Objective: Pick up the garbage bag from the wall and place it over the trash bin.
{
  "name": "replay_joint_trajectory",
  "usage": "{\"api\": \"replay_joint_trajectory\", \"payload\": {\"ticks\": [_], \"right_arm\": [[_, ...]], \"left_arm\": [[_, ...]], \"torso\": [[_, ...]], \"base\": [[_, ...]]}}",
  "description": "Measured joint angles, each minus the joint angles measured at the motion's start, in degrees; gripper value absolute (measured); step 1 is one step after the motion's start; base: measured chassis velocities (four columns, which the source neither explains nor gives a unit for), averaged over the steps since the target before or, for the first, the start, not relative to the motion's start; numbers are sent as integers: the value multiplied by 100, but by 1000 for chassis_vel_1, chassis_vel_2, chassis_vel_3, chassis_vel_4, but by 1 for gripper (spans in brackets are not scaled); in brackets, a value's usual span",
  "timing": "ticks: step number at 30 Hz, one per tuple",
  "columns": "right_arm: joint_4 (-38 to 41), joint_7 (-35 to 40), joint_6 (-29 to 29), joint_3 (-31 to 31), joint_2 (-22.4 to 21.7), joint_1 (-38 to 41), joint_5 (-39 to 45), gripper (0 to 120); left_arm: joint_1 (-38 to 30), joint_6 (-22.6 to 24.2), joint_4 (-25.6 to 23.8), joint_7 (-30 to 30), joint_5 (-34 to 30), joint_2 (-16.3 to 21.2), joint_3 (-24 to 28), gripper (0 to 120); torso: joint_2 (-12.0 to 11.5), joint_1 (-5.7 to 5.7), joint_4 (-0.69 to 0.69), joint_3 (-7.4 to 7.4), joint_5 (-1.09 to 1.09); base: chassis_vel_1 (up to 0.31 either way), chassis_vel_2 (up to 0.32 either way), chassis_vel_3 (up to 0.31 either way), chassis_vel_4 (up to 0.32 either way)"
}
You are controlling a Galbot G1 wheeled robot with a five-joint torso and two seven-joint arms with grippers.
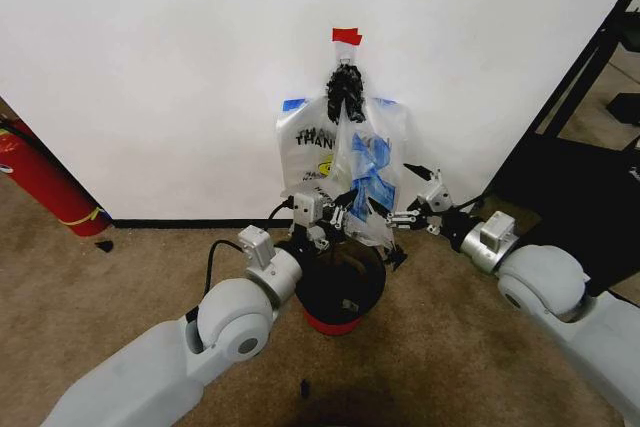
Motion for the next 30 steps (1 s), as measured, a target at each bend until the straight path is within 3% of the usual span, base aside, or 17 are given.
{"api": "replay_joint_trajectory", "payload": {"ticks": [4,8,21,24,28,30], "right_arm": [[-62,20,1,-132,34,161,-9,89],[-111,41,-55,-255,51,275,-32,71],[-164,48,-125,-384,54,273,-83,28],[-175,98,-202,-400,57,286,-28,13],[-169,140,-307,-406,36,279,42,0],[-132,204,-402,-403,26,265,156,0]], "left_arm": [[8,0,0,7,-9,18,-40,0],[34,0,-3,11,-11,19,-64,0],[16,1,1,12,-11,8,-23,0],[12,2,16,11,-10,1,-15,0],[4,4,15,8,-11,0,-17,0],[5,5,10,4,-13,2,-27,0]], "torso": [[0,0,0,0,0],[0,0,0,0,0],[1,0,0,0,0],[1,0,0,0,0],[1,0,0,0,0],[1,0,0,0,1]], "base": [[0,0,0,0],[0,0,0,0],[0,0,0,0],[0,0,0,0],[0,0,0,0],[0,0,0,0]]}}
